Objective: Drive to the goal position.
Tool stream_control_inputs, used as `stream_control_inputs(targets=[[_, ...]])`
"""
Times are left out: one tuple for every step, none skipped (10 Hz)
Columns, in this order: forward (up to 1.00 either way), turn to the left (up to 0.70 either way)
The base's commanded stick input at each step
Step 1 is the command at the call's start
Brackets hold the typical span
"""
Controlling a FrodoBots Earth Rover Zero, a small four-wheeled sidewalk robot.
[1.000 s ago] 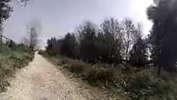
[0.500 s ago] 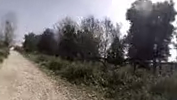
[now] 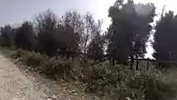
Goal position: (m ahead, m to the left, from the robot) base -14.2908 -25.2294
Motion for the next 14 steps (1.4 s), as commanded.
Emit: stream_control_inputs(targets=[[0.00, -1.00], [0.00, -1.00], [0.00, -1.00], [0.00, -1.00], [0.00, -1.00], [0.00, -1.00], [0.00, -1.00], [0.00, -1.00], [0.00, -1.00], [0.00, -1.00], [0.00, -1.00], [0.00, -1.00], [0.00, -1.00], [0.00, -1.00]])
